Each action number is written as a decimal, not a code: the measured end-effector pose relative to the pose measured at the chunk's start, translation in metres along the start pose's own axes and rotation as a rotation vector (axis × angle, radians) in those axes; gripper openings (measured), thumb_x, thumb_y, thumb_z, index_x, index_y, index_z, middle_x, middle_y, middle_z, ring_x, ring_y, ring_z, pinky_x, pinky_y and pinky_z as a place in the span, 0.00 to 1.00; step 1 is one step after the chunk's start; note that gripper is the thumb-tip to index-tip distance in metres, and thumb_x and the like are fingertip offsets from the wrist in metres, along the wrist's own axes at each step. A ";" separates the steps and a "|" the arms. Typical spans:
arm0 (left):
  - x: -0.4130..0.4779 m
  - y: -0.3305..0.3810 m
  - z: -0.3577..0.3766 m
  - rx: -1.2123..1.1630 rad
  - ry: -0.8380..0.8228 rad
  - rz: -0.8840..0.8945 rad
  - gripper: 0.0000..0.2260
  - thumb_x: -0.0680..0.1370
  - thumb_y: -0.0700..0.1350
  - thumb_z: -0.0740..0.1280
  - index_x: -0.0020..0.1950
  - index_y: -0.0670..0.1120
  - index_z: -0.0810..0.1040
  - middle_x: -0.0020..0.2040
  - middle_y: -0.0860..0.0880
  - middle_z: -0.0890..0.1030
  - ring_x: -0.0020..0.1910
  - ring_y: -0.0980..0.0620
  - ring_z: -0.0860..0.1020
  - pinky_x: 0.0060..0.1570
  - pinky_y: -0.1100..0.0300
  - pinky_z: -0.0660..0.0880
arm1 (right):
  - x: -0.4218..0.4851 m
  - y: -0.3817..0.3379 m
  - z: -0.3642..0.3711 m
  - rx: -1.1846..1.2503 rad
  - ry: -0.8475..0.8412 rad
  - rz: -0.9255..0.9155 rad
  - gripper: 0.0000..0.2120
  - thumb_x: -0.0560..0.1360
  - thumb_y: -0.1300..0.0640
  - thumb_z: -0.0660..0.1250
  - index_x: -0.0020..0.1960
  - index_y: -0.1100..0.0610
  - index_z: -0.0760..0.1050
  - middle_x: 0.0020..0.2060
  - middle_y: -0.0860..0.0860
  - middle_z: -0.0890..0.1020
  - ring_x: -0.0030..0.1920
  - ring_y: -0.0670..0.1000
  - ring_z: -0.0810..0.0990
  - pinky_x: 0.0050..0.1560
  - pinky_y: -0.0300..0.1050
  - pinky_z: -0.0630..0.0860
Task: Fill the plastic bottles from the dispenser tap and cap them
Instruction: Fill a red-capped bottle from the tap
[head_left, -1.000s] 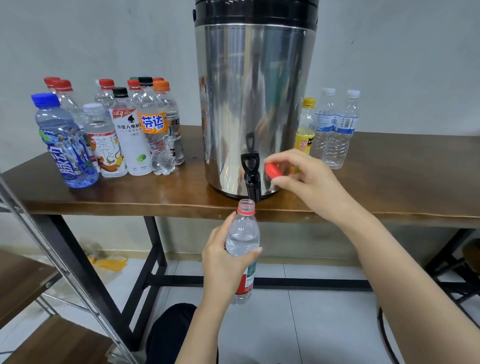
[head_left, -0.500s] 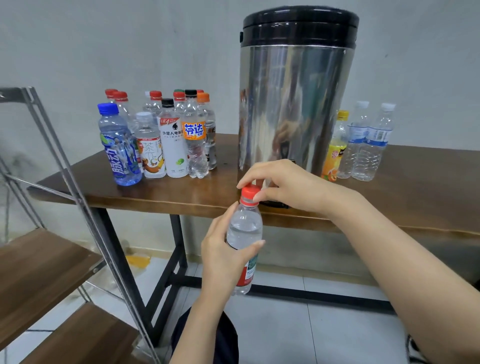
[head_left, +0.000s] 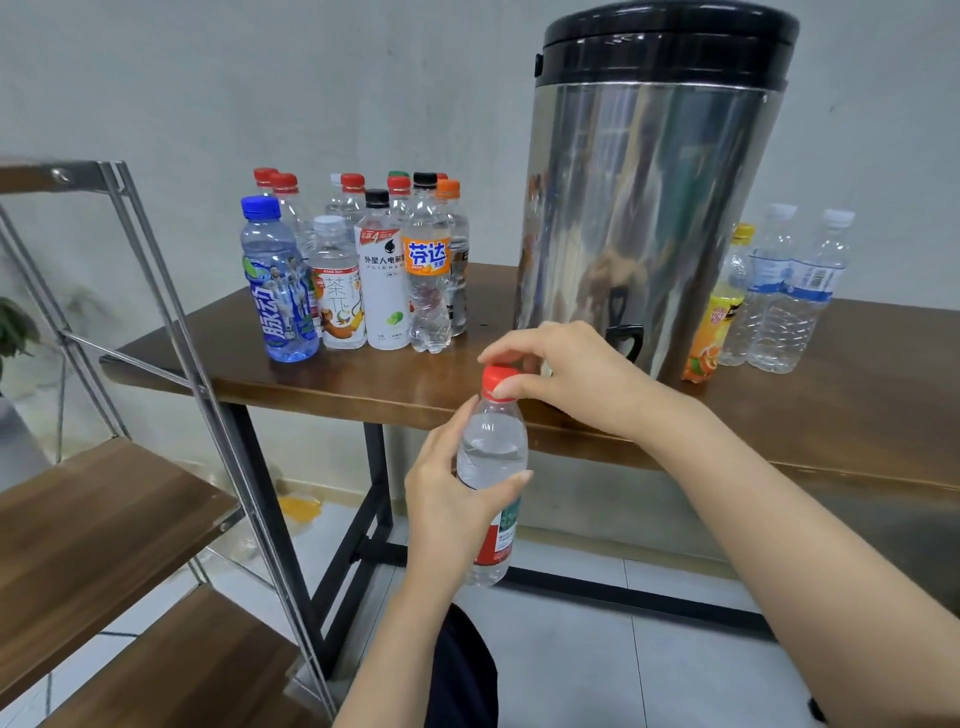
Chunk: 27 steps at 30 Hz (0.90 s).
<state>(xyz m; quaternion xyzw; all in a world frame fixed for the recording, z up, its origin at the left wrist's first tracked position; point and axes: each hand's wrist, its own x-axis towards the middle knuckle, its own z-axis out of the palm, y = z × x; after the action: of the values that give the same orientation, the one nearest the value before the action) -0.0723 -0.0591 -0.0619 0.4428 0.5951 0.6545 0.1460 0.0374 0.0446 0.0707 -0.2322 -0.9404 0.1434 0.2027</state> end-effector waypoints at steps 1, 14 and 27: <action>0.005 0.000 -0.003 -0.016 0.012 -0.004 0.37 0.64 0.46 0.82 0.71 0.56 0.73 0.63 0.58 0.79 0.62 0.59 0.77 0.62 0.50 0.77 | 0.002 0.000 0.006 0.005 0.045 -0.014 0.20 0.75 0.47 0.71 0.66 0.45 0.76 0.46 0.34 0.75 0.48 0.37 0.72 0.57 0.45 0.75; 0.167 0.045 -0.073 0.151 0.419 0.096 0.37 0.68 0.48 0.81 0.74 0.51 0.70 0.69 0.51 0.76 0.68 0.51 0.73 0.66 0.48 0.74 | 0.061 0.025 0.091 0.128 0.276 0.094 0.21 0.82 0.53 0.62 0.74 0.52 0.67 0.66 0.51 0.75 0.65 0.53 0.71 0.65 0.54 0.71; 0.190 -0.017 -0.073 0.463 0.346 0.175 0.49 0.72 0.45 0.77 0.82 0.52 0.47 0.80 0.46 0.57 0.78 0.47 0.57 0.70 0.55 0.61 | 0.110 0.043 0.146 -0.356 0.106 0.146 0.24 0.83 0.41 0.51 0.76 0.48 0.61 0.71 0.46 0.69 0.69 0.53 0.66 0.63 0.49 0.68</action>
<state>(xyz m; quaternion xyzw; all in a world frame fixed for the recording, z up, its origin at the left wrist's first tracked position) -0.2406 0.0337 0.0076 0.3959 0.7041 0.5773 -0.1191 -0.1004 0.1100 -0.0388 -0.3391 -0.9196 -0.0231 0.1970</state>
